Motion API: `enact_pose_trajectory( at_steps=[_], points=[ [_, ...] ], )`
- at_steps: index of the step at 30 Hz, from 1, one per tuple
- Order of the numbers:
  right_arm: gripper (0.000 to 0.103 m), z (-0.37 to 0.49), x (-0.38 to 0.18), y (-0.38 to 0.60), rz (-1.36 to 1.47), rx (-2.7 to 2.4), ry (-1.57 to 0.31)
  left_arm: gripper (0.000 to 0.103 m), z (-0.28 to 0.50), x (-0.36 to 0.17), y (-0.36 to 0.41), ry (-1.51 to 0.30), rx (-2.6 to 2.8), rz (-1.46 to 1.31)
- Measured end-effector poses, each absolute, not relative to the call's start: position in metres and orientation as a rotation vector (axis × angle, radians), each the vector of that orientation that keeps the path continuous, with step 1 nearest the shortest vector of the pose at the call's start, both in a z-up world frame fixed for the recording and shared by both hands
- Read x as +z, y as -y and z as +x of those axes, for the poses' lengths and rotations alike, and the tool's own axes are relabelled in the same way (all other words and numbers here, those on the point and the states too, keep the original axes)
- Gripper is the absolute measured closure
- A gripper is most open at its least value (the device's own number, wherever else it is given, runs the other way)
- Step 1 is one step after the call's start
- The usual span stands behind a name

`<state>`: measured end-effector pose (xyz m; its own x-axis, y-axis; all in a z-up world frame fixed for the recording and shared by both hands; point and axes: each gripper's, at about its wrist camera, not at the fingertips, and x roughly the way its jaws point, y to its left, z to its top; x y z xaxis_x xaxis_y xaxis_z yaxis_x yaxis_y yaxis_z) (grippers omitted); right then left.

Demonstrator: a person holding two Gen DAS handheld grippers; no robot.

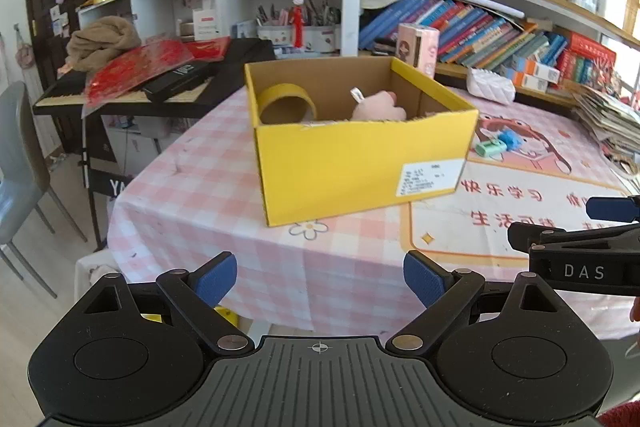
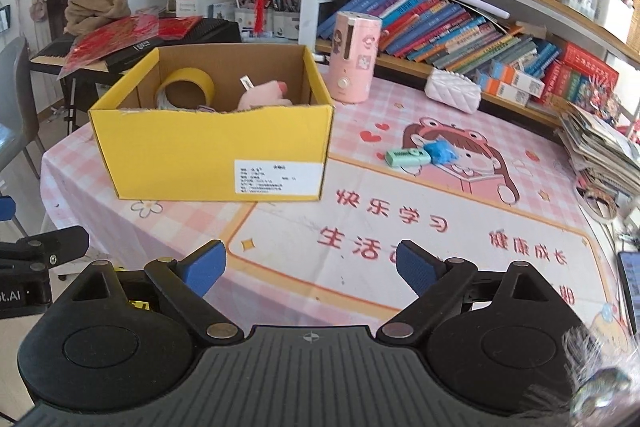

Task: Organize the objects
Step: 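Raise both grippers out of the box and move toward the mat, then move both grippers toward the blue bag and mint-green stapler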

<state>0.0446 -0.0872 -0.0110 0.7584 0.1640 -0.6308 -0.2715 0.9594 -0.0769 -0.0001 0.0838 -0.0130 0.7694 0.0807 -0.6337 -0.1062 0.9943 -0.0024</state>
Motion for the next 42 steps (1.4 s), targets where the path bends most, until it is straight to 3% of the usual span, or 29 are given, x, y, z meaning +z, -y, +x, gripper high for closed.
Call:
enact_pose_trajectory(
  at_steps=[42],
  points=[
    [0.004,0.047,-0.027,0.197,-0.072,-0.057,-0.749,0.010,0.053,-0.021,0.020,-0.718,-0.189,0.078]
  ],
)
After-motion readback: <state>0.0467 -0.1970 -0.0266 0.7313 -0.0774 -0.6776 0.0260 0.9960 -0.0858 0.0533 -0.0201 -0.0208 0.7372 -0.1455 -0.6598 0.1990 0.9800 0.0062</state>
